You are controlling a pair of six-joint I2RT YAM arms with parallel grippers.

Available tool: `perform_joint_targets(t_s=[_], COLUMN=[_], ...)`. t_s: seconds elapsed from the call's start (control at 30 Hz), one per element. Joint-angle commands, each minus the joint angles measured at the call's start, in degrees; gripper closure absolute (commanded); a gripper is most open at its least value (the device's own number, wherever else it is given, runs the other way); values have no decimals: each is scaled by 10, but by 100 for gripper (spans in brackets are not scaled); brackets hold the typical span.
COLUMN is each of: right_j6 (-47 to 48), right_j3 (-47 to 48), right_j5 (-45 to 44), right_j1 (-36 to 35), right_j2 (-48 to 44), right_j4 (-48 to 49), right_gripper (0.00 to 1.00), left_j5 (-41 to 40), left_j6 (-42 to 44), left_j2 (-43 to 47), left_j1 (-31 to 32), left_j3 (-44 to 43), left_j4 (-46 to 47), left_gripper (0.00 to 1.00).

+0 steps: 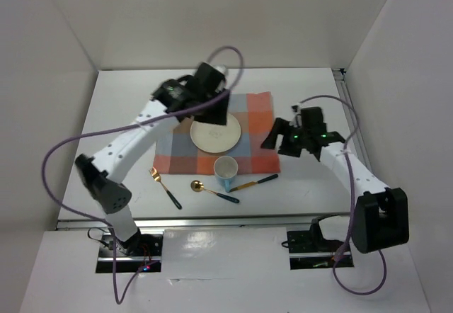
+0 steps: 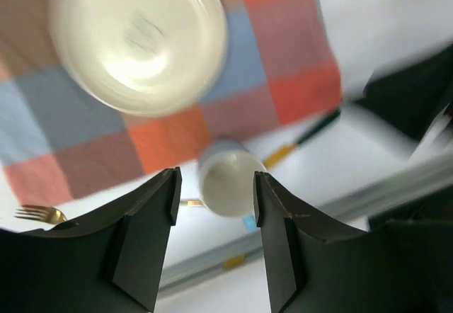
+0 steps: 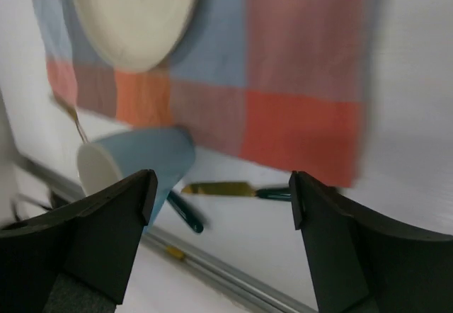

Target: Set the dinner table for one person

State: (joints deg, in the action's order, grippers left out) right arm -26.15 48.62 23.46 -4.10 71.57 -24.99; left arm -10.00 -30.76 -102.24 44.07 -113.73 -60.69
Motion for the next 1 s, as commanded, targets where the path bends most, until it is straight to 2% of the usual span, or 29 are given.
perform_joint_targets(t_s=[0.0,0.03,0.17,0.27,0.43,0.57,0.6,0.7,0.73,0.9,0.97], right_j6=[23,29,34,39,39,39,39,31,23,18,23], right_j3=[31,38,74,90,130,158,163,181,190,286,355], right_j5=[-51,-78,-120,-126,-152,-193,-193,-220,-234,-314,-329], right_j1=[-152,-195,-272,-310,-354,-384,-384,-384,-384,-361,-317], right_j2=[14,21,66,97,162,195,203,203,203,204,225], right_j4=[26,26,6,13,12,-6,-6,-25,-35,-139,-178], right_gripper=[10,8,6,6,16,33,52,83,100,100,100], left_j5=[2,2,19,34,52,57,57,57,57,76,81], left_j6=[-23,-23,-23,-23,-23,-18,-18,-12,-12,-12,-7], left_j2=[106,125,179,192,204,204,209,209,209,216,216], left_j1=[-97,-111,-177,-194,-206,-217,-218,-223,-229,-242,-242], left_j3=[17,32,90,109,138,143,149,149,149,154,159], left_j4=[25,35,57,57,67,72,72,78,78,94,94], left_gripper=[39,39,39,40,41,41,41,41,41,41,41])
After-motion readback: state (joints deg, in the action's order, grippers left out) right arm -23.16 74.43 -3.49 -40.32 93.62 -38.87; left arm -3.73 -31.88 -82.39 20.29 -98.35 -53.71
